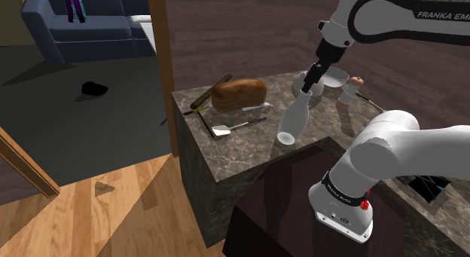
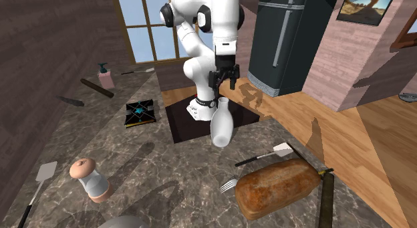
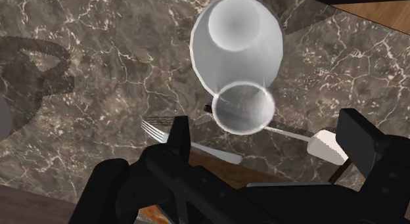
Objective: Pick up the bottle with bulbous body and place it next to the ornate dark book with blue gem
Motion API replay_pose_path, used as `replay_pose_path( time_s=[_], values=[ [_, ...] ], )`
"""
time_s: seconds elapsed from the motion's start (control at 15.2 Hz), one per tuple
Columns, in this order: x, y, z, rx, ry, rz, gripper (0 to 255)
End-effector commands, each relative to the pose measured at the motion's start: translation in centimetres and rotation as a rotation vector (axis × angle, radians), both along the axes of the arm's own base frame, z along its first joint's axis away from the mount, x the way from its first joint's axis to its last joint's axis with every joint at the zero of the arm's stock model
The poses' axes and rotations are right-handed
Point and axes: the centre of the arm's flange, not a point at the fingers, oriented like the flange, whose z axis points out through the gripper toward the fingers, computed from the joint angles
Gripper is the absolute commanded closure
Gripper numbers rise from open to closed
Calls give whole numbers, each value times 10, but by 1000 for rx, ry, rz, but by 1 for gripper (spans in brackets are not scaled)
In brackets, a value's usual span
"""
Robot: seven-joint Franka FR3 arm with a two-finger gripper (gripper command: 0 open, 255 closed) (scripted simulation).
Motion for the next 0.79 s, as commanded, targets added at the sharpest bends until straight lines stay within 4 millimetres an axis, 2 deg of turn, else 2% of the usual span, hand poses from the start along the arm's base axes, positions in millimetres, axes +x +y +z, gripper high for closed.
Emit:
replay_pose_path(
  time_s=[0.0, 0.46, 0.73],
  values=[
    [-8, -9, -15, 11, -4, -9, 0],
    [-3, -10, -54, 11, -4, -9, 0],
    [-3, -10, -54, 11, -4, -9, 0]
  ],
)
